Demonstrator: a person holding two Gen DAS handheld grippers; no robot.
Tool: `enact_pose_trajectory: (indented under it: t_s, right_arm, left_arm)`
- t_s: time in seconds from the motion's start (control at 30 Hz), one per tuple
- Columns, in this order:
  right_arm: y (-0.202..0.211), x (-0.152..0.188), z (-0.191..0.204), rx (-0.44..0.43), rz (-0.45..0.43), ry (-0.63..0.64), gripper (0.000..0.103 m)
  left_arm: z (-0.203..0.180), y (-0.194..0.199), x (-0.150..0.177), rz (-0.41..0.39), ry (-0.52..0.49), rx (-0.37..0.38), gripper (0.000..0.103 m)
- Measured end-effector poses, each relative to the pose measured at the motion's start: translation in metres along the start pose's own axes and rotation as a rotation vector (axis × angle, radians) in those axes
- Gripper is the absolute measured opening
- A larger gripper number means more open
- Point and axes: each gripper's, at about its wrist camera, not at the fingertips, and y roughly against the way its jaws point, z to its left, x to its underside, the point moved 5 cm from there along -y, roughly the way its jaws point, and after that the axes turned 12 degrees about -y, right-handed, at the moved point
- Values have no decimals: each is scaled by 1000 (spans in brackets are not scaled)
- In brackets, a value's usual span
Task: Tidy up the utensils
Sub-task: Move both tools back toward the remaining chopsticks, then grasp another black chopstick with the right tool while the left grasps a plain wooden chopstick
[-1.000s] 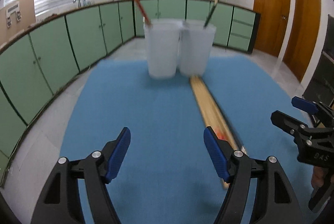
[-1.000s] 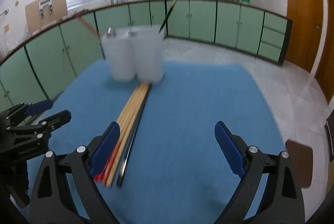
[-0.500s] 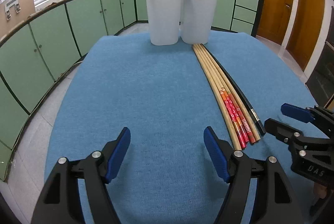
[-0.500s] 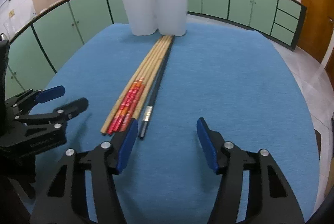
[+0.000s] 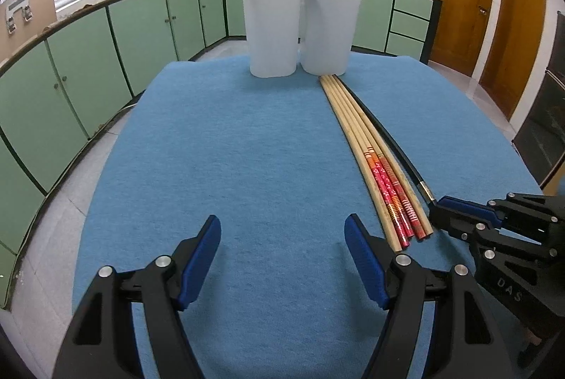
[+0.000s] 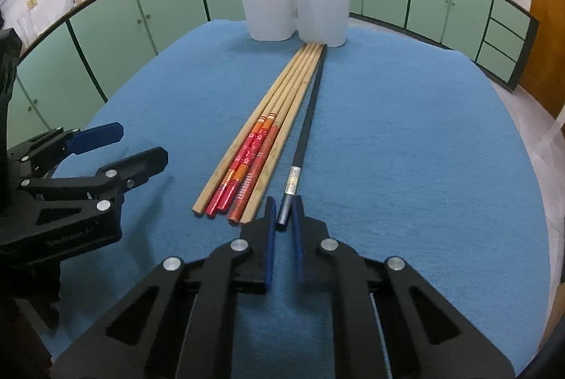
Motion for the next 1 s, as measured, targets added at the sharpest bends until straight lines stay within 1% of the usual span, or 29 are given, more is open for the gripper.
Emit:
enact_pose_trajectory:
  t_s: [0.13, 0.23, 0.33, 0.5, 0.63, 0.73, 0.8, 0.9, 1.0]
  right_arm:
    - [4, 1, -8, 23, -4, -10, 7]
    - [9, 0, -24, 57, -13, -32, 6]
    - [11, -1, -40, 73, -18, -61, 6]
    - [13, -2, -52, 79, -26, -90, 6]
    - [12, -1, -52, 73, -30, -86, 6]
    - [12, -1, -52, 65, -29, -81, 6]
    - [13, 0, -53, 61, -28, -80, 6]
    - [14, 0, -53, 60, -25, -73, 7]
    - [14, 1, -51, 63, -24, -64, 8]
  left_arm:
    - [-7, 2, -1, -3, -7, 26, 71]
    - [-17, 3, -2, -3, -15, 61, 71]
    - [-28, 2, -3, 0, -25, 82, 71]
    - [-38, -8, 1, 38, -52, 74, 72]
    - [-34, -11, 0, 48, -39, 63, 73]
    - [-23, -11, 2, 55, -12, 11, 73]
    - [-15, -11, 3, 61, 22, 11, 73]
    - [-15, -12, 2, 61, 15, 11, 72]
    - [-27, -15, 0, 67, -28, -1, 65]
